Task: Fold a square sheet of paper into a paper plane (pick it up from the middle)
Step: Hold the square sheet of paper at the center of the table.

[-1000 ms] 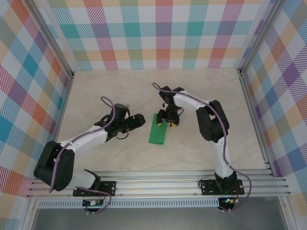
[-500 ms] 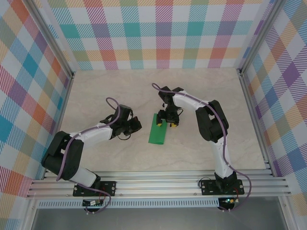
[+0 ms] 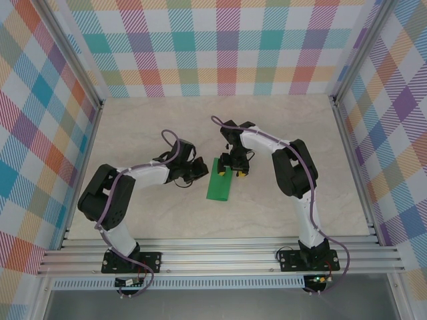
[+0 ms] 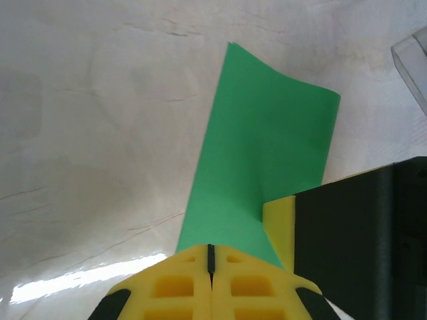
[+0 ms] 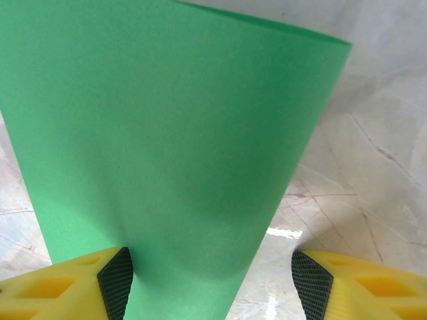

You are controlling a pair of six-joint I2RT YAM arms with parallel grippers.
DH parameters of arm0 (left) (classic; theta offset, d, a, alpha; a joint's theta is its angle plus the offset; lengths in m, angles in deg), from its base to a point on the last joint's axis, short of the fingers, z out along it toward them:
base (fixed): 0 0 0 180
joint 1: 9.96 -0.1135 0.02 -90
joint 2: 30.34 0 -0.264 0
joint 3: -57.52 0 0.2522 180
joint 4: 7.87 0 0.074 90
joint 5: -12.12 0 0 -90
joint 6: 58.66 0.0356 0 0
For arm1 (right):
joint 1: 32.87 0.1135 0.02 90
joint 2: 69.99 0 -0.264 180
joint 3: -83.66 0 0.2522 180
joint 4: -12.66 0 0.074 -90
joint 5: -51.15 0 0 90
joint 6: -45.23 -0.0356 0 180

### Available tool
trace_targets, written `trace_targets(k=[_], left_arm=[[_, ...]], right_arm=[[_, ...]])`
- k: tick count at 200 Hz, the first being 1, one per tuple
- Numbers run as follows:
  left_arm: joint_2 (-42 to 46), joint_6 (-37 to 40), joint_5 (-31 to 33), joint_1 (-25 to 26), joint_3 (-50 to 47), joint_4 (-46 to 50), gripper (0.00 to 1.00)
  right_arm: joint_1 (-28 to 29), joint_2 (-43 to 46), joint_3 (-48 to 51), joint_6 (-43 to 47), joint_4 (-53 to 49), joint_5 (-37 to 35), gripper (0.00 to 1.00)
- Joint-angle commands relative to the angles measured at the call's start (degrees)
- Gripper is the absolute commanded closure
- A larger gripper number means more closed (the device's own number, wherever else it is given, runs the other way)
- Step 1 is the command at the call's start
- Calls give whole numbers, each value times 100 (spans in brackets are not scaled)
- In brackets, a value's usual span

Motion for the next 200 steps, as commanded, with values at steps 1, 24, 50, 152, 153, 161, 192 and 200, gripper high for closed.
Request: trace_targets(k=[1, 24, 50, 152, 153, 161, 192, 200], left_arm=[[-221, -99, -288, 124, 231, -162, 100], [-399, -127, -341, 180, 348, -159, 100], [-542, -144, -341, 217, 454, -106, 100], [-987, -114, -148, 296, 663, 166, 100], [-987, -116, -144, 296, 661, 163, 100], [-996, -109, -131, 296, 651, 153, 100], [-912, -109, -148, 300, 652, 103, 100], [-860, -113, -149, 296, 648, 85, 100]], right_arm=[[17, -543, 221, -12, 45, -339, 31], [16, -543, 248, -5, 62, -345, 31], [18, -552, 248, -17, 71, -340, 31], [7, -588, 257, -25, 69, -338, 30], [7, -583, 257, -27, 71, -337, 30], [8, -597, 252, -41, 66, -337, 30], [14, -622, 248, -117, 98, -294, 30], [9, -624, 248, -120, 105, -275, 30]])
